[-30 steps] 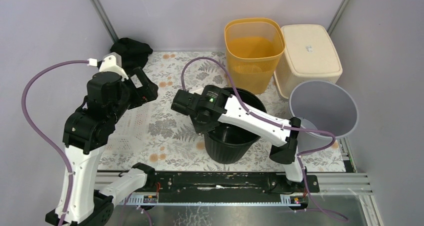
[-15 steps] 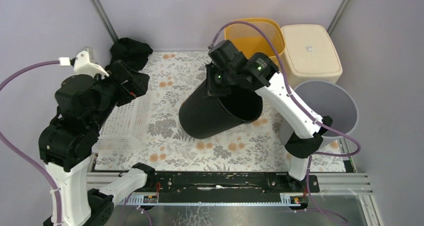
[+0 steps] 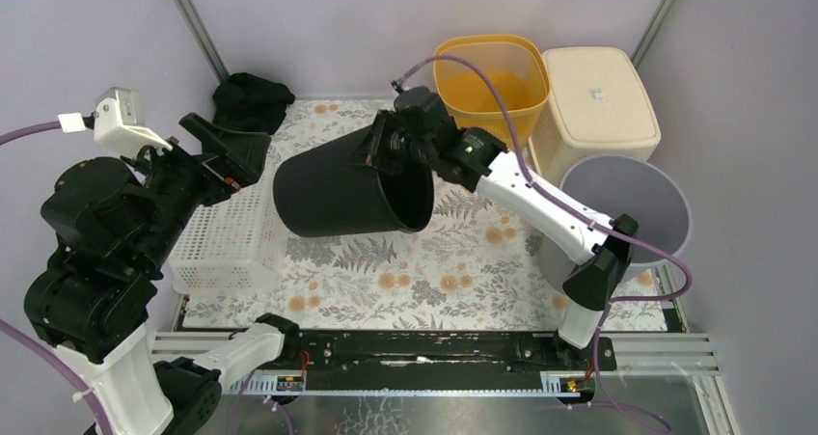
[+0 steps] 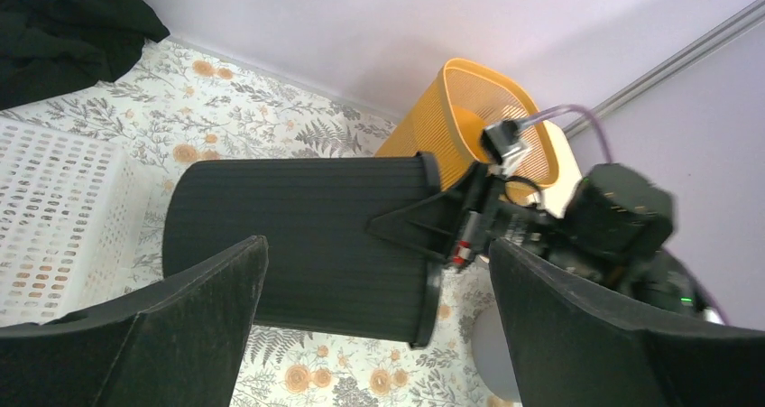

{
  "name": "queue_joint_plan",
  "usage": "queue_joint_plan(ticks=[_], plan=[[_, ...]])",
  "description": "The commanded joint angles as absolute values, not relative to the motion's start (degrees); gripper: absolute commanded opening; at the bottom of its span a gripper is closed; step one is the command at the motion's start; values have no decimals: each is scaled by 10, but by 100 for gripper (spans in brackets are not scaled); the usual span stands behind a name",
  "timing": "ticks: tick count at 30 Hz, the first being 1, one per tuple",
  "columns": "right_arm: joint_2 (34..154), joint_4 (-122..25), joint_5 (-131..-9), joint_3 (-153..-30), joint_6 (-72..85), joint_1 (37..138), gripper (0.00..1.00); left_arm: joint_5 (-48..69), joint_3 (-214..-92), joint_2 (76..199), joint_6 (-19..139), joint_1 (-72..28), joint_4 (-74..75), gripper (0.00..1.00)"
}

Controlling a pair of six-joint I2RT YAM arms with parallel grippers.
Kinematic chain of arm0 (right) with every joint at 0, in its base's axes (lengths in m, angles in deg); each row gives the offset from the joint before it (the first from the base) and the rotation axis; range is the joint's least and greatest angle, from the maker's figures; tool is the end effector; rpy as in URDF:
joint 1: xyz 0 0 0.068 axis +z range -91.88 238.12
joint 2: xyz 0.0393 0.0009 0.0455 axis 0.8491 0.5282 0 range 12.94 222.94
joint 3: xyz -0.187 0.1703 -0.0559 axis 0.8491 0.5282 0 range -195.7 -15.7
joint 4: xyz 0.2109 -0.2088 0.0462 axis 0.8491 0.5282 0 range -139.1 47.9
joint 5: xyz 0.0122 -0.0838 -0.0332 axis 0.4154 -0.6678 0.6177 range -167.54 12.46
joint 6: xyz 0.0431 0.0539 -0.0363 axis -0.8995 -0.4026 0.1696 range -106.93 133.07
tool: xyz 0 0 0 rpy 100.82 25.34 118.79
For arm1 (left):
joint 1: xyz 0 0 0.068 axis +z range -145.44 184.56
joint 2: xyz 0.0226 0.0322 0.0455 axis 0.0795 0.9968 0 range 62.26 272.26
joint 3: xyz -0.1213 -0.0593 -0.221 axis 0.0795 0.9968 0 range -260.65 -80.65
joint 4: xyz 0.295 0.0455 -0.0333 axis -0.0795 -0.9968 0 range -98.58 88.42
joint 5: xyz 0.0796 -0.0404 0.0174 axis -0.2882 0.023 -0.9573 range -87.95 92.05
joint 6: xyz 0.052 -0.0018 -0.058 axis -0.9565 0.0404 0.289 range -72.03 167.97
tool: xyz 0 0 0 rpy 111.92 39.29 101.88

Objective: Turn the large container upside down

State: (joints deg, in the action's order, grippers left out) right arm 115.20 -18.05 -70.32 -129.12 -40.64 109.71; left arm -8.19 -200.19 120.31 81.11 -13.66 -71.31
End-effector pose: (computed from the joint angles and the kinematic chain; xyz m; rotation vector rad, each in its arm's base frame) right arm 0.2879 0.3765 0.4242 -0.0558 2.1627 1.2884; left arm 0.1079 -0.0231 0.5855 -0.3585 1.7018 -0.5103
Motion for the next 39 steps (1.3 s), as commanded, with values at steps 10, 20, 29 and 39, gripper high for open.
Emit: queue_joint_plan(ticks=[10,20,29,39], plan=[[1070,-742,-660,-1043,-611,1090,0,-66,-2025,1206,813,-132,-734,100],[1114,-988,-646,-964,-730,1086,0,-46,-2023,1211,818,-132,-728,100],[1201,-1154,-645,-954,-819,1089,0,-44,-2012,1211,817,-132,-723,100],[1276,-1237,-665,-942,-843,1109,0,-44,-1994,1210,816,-132,-714,100]])
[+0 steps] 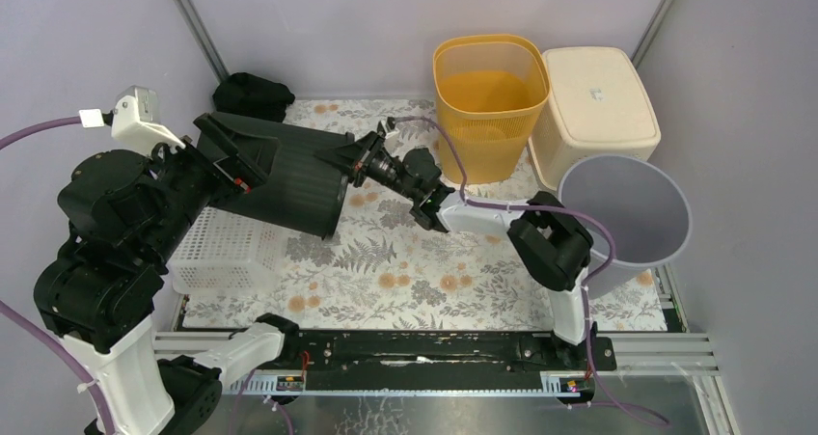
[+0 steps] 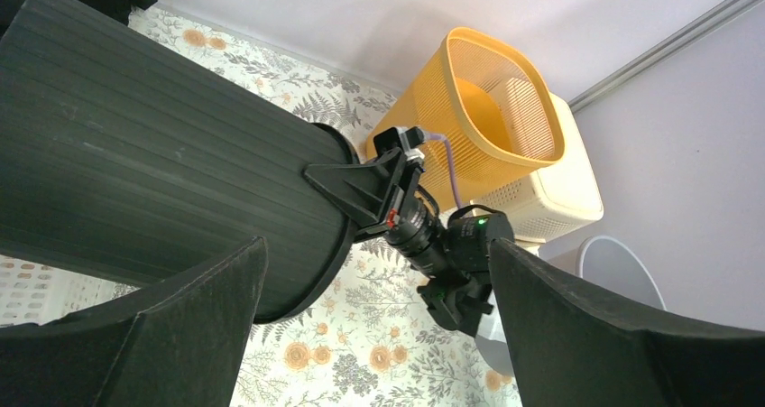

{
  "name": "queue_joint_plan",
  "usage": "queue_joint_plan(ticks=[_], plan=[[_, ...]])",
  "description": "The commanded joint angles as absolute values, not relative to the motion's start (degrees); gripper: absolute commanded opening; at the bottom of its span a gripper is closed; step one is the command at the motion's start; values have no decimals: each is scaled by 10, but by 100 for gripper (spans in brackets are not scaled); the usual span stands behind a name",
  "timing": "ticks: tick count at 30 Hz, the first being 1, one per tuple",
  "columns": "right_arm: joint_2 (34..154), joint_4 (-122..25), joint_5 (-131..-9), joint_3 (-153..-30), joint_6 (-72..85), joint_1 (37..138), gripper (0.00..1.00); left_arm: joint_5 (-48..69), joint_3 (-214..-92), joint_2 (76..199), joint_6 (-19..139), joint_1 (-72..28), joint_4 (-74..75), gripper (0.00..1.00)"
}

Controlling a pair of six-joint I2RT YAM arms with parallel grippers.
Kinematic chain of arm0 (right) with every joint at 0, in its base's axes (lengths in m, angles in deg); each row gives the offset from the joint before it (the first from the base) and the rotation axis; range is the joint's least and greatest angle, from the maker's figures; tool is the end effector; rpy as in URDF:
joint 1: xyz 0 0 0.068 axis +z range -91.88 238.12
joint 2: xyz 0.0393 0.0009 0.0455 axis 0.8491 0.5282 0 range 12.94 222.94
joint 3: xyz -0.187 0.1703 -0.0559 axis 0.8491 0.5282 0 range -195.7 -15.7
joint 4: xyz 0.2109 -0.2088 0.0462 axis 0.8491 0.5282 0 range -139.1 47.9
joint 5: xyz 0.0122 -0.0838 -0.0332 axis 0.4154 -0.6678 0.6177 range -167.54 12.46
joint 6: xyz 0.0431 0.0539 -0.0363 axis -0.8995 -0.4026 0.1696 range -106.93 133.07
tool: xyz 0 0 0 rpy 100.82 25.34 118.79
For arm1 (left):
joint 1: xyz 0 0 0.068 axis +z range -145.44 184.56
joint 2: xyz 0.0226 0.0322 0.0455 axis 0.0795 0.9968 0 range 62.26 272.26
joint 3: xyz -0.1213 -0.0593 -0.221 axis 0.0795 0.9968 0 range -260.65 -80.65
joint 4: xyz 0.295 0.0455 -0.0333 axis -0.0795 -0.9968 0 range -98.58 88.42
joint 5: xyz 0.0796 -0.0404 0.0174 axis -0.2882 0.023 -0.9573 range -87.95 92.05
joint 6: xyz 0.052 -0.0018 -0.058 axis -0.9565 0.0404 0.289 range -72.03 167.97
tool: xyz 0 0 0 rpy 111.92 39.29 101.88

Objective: Turn the large container upside down

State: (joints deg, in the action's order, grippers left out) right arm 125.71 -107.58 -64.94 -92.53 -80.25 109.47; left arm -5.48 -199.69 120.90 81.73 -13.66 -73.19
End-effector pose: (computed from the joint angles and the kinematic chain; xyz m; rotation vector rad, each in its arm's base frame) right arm 0.3084 0.4089 0.2777 0.3154 1.5378 2.2625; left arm 0.1134 -0.0282 0.5780 -0.3387 1.7643 -0.5394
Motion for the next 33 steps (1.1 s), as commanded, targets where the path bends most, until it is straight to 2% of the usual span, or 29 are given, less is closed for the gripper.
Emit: queue_joint_plan(ticks=[1,7,16,27,33], plan=[[1288,-1247,-665,-946,-850,1111,0,-45,-1994,1210,816,-132,-714,100],[1322,-1266,-670,-945,-859,1128,0,-47,-1985,1208,815,-132,-714,100],[1333,-1324,-679,-861,-867,1133,0,-46,-1981,1209,815,-133,-711,100],[1263,-1276,-665,-745,-808,1131,26,-43,-1976,1209,815,-132,-706,100],[1228,-1230,-665,-686,-770,1126,36,-43,-1971,1207,815,-132,-705,100]])
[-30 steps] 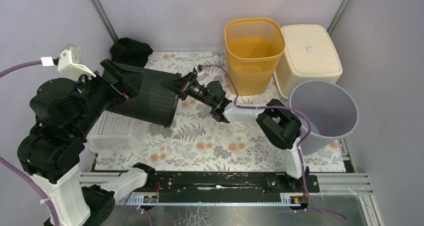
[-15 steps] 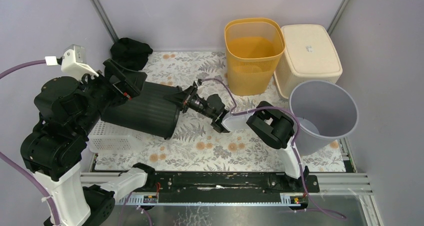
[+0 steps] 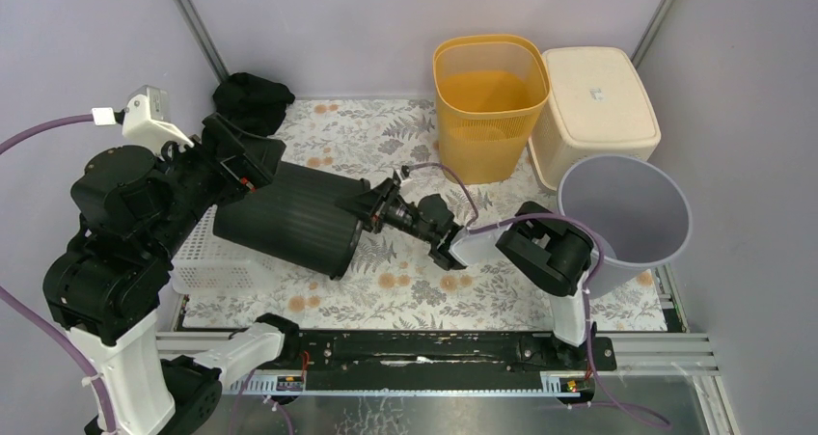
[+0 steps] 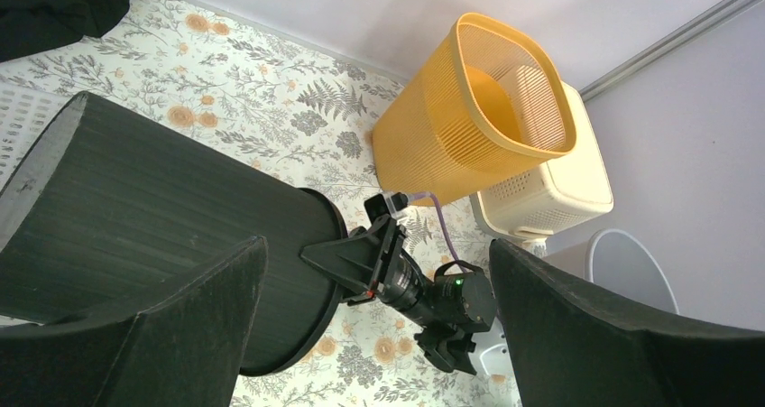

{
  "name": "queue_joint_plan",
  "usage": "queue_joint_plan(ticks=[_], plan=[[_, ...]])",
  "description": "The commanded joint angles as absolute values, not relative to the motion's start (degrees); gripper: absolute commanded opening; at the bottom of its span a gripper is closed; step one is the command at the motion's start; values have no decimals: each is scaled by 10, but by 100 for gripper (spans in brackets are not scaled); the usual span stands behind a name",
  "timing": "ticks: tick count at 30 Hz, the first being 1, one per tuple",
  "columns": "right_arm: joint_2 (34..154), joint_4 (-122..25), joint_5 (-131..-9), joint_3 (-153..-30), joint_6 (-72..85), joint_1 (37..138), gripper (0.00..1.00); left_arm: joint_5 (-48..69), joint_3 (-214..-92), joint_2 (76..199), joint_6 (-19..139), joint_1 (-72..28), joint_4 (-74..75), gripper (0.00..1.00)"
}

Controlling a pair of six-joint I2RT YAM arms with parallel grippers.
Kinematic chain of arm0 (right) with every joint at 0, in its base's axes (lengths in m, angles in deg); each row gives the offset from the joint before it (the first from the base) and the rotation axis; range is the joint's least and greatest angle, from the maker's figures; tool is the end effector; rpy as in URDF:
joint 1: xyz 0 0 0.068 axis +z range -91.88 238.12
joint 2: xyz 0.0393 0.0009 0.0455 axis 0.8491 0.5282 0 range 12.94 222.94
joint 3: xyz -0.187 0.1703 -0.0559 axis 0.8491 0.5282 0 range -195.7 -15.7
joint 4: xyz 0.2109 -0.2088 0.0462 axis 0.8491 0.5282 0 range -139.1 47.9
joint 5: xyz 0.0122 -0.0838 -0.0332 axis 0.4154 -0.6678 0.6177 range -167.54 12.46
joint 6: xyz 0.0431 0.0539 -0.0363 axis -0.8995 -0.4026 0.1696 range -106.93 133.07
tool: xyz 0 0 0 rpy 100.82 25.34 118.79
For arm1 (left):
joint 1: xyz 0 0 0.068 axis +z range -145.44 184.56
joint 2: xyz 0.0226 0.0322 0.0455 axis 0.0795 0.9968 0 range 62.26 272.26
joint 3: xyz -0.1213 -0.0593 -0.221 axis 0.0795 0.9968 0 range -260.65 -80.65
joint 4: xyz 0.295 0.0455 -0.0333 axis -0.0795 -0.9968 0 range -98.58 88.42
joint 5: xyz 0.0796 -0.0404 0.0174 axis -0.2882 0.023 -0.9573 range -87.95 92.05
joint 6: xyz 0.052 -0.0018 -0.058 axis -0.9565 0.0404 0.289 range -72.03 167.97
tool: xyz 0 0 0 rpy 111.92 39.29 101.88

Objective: Turn the large container upside down

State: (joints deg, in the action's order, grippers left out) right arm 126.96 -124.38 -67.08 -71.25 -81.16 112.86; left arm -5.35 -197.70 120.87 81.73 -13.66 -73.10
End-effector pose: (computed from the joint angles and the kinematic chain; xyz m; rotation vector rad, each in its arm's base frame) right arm 0.2534 0.3794 0.1695 0.3757 1.6656 2.2409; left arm 0.1213 -0.0309 0.5702 -0.3400 1.7970 -0.5295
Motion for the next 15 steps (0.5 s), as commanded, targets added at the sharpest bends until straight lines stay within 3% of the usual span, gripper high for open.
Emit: queue_joint_plan(ticks=[1,7,15], plan=[[1224,-1226,-664,-679,-766,1126,37,-42,-1970,1207,815,-132,-705,100],[1199,-1194,-666,-637,-742,1124,39,-40,-1966,1206,815,-132,-702,100],[1178,-1168,-666,-601,-729,1118,28,-39,-1965,1207,815,-132,-700,100]])
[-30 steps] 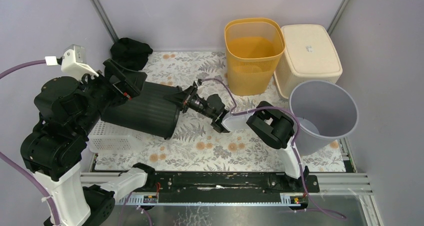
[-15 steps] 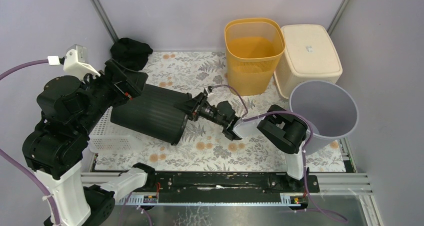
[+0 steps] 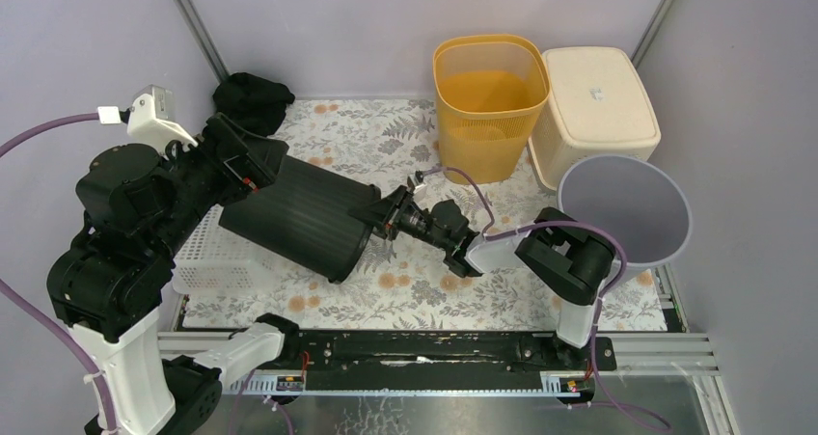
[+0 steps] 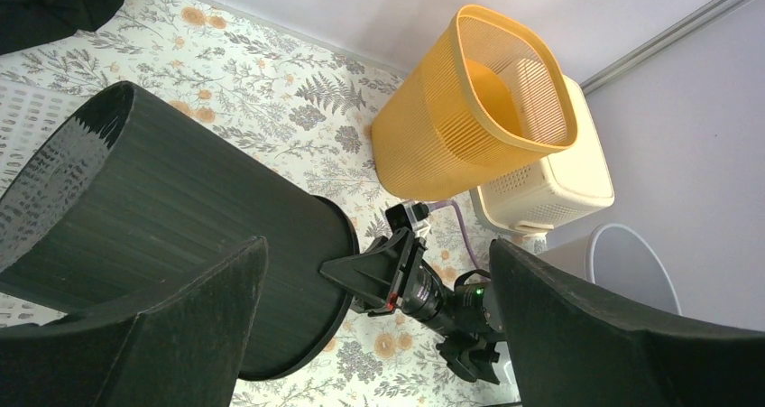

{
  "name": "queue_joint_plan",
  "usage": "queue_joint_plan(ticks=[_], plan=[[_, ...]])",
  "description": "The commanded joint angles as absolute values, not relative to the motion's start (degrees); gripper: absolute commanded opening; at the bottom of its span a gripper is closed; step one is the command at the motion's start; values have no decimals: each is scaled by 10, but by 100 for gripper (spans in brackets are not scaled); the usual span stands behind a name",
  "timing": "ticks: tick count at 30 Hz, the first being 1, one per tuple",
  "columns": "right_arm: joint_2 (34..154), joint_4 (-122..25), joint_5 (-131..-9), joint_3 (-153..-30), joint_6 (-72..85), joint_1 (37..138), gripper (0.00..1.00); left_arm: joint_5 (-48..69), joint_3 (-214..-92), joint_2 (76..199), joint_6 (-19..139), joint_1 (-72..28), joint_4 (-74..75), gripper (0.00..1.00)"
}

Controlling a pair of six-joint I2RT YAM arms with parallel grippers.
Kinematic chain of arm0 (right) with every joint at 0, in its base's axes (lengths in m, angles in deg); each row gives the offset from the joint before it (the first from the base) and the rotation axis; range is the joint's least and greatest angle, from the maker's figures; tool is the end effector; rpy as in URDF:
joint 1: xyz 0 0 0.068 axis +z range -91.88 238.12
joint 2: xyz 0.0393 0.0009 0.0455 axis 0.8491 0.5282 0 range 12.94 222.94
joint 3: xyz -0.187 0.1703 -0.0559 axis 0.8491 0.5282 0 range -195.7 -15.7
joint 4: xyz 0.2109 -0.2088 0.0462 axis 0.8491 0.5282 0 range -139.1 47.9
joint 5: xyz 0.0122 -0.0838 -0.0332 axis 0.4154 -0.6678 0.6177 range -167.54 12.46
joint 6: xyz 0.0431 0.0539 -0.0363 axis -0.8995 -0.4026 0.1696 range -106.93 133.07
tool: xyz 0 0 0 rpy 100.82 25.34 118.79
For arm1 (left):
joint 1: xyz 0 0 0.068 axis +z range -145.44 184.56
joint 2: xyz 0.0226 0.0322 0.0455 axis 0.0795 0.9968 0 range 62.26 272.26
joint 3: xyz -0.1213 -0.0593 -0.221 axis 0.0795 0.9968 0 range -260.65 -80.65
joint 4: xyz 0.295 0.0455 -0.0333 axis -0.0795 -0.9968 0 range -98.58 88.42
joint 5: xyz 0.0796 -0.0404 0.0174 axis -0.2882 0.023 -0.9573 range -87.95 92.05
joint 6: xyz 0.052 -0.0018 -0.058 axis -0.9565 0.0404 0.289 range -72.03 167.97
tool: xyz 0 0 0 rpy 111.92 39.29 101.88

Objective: Turn the large container upside down

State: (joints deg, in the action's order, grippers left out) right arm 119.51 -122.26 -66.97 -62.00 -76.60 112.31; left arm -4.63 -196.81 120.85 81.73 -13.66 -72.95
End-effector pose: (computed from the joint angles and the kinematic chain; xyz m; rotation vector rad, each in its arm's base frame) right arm 0.2366 0.3488 0.1653 0.3390 1.7258 2.1343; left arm 0.1246 -0.0329 0.5669 -0.3325 1.8128 -0.5360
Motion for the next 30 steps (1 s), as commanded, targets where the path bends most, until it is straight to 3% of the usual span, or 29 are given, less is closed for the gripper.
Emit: queue_joint_plan(ticks=[1,10,20,30], plan=[[1171,-1152,-665,-600,-719,1118,28,-39,-1964,1207,815,-132,-700,100],[1101,-1004,-665,-557,-649,1114,34,-33,-1944,1202,818,-132,-690,100],[1085,-959,-670,-497,-634,1111,45,-29,-1927,1196,822,-132,-680,100],[1051,-903,-686,-468,-618,1110,46,-24,-1904,1187,828,-132,-667,100]])
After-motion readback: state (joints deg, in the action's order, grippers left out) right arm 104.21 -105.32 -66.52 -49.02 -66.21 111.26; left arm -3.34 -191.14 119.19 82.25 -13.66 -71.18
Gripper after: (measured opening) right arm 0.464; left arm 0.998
